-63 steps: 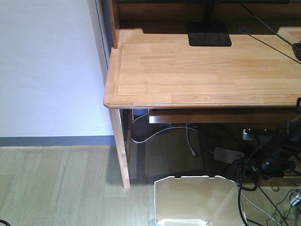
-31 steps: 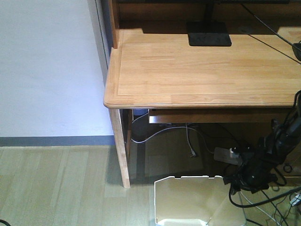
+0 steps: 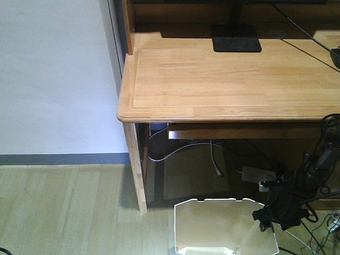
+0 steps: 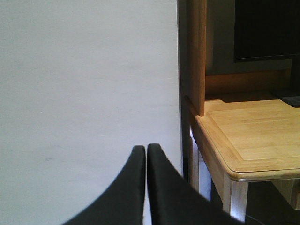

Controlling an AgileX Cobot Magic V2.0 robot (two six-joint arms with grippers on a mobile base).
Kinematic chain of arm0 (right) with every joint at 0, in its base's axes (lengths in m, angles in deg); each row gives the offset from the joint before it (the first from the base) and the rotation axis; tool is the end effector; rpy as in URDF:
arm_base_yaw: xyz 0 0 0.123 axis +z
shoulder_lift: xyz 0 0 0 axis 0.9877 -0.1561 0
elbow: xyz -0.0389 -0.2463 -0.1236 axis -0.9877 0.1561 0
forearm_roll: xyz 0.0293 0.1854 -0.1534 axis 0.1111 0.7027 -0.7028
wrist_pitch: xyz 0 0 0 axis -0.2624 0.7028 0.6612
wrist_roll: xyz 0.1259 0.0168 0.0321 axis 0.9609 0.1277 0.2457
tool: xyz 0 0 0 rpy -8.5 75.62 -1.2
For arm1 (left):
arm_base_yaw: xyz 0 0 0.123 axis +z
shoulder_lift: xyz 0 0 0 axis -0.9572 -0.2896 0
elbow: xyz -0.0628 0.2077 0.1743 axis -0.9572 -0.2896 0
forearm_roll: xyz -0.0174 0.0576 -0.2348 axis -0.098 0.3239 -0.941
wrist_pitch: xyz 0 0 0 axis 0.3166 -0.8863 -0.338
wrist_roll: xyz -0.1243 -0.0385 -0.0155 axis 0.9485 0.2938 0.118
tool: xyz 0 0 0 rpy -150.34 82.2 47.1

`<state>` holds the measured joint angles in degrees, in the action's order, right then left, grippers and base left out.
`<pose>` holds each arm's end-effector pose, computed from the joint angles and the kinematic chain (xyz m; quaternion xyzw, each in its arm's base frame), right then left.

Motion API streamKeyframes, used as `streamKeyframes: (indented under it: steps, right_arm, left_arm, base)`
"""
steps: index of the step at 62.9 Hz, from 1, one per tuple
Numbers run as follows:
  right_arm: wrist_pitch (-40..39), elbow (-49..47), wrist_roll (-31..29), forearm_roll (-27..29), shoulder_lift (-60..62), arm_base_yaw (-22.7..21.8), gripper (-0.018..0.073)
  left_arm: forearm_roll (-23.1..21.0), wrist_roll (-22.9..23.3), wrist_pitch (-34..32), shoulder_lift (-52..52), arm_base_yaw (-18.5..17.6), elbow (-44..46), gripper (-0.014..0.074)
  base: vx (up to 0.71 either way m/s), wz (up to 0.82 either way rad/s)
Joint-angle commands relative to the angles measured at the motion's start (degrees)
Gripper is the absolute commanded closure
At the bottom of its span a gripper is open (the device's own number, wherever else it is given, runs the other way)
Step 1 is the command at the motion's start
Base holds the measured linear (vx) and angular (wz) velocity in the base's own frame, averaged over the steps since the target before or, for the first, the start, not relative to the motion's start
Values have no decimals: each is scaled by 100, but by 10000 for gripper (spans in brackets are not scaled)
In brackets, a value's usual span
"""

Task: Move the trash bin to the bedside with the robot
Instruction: 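Close the right gripper on the bin rim and lift it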

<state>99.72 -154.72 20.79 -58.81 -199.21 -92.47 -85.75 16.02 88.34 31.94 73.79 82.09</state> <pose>0.2748 -0.0514 -0.2122 0.0296 -0.9956 -0.0356 0.0819 0.0936 0.0014 0.1960 0.0052 0.7091 0.0144 0.7049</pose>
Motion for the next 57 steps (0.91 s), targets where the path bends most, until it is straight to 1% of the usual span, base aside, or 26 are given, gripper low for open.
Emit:
streamKeyframes:
  steps: [1, 8, 19, 29, 35, 40, 44, 52, 56, 57]
  right_arm:
    - [186, -200, -296, -23, 143, -127, 69]
    - [338, -404, -352, -29, -12, -122, 114]
    - [561, -694, -292, 16, -296, -115, 210]
    - [961, -991, -267, 16, -547, -115, 296]
    - [1261, -1179, -266, 16, -677, -115, 382]
    - [1515, -1302, -279, 16, -701, -115, 480]
    - [1540, -1310, -318, 22, -640, -115, 566]
    - [1252, -1165, -365, 235, -397, -122, 569]
    - [931, -931, -554, 463, -186, -122, 568]
    - [835, -858, -677, 578, -123, -122, 568]
  left_arm:
    - [-54, 79, -422, 43, -36, -73, 603]
    - [-54, 79, -422, 43, -36, -73, 603]
    - [-54, 79, -422, 43, -36, -73, 603]
    - [-54, 79, -422, 43, -36, -73, 603]
    - [-54, 79, -422, 43, -36, -73, 603]
    - [-54, 79, -422, 43, -36, -73, 603]
    - [-54, 79, -422, 43, -36, -73, 603]
    - [-54, 79, -422, 43, -36, -73, 603]
    - [-54, 79, -422, 43, -36, -73, 603]
    - [-54, 79, -422, 43, -36, -73, 603]
  base:
    - [0, 0]
    - [0, 0]
    - [0, 0]
    - [0, 0]
    - [0, 0]
    - [0, 0]
    - [0, 0]
    - [0, 0]
    - [0, 0]
    - [0, 0]
